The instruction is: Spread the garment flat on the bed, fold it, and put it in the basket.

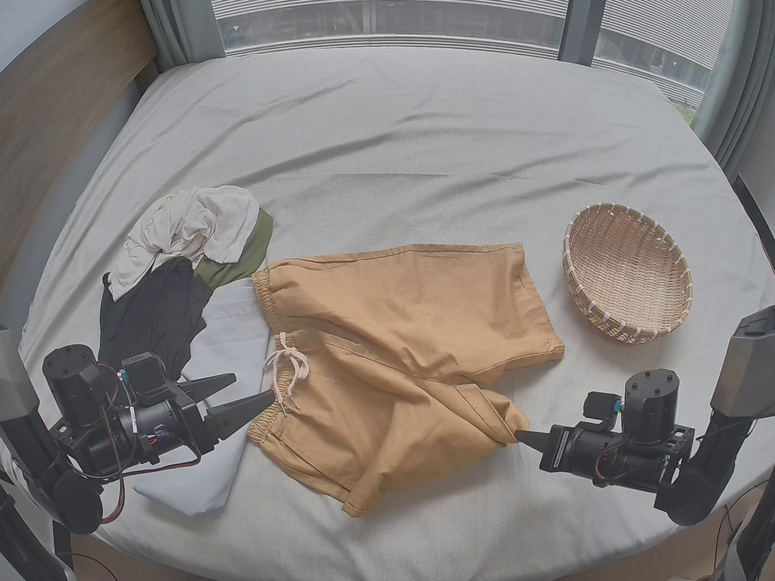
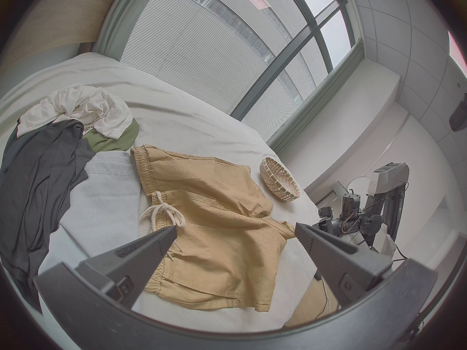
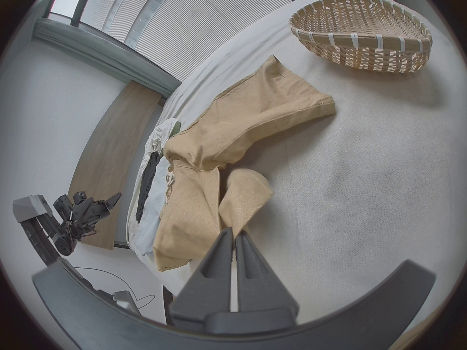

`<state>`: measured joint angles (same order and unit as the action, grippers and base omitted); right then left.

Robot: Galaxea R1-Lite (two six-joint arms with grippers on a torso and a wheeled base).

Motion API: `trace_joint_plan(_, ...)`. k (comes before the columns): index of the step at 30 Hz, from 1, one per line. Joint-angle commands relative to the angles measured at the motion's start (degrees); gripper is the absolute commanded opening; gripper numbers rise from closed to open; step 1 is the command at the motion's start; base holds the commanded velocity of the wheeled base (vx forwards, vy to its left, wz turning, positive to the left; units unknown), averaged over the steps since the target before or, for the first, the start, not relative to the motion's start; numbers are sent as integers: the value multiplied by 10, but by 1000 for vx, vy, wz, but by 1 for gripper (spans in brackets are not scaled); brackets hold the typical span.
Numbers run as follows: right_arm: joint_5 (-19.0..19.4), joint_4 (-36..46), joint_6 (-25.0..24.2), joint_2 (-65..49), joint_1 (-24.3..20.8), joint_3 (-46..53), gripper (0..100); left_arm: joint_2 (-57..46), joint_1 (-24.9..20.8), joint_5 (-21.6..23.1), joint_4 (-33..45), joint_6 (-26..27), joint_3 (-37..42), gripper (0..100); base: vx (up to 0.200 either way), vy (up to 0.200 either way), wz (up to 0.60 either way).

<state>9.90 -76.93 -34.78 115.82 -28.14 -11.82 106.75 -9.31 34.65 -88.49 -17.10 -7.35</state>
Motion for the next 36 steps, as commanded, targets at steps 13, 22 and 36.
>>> trace_joint_plan(13, -6, 37, -19, 23, 5, -2, 0, -5, 0, -1, 0, 0, 0, 100, 0, 0, 0)
trace_joint_plan(22, -26, 18, -33, 50, 4, -35, 100, -5, 0, -1, 0, 0, 1, 100, 0, 0, 0)
trace_joint_plan(36, -40, 23, -61, 61, 9, -71, 100, -5, -1, -1, 0, 1, 8, 100, 0, 0, 0)
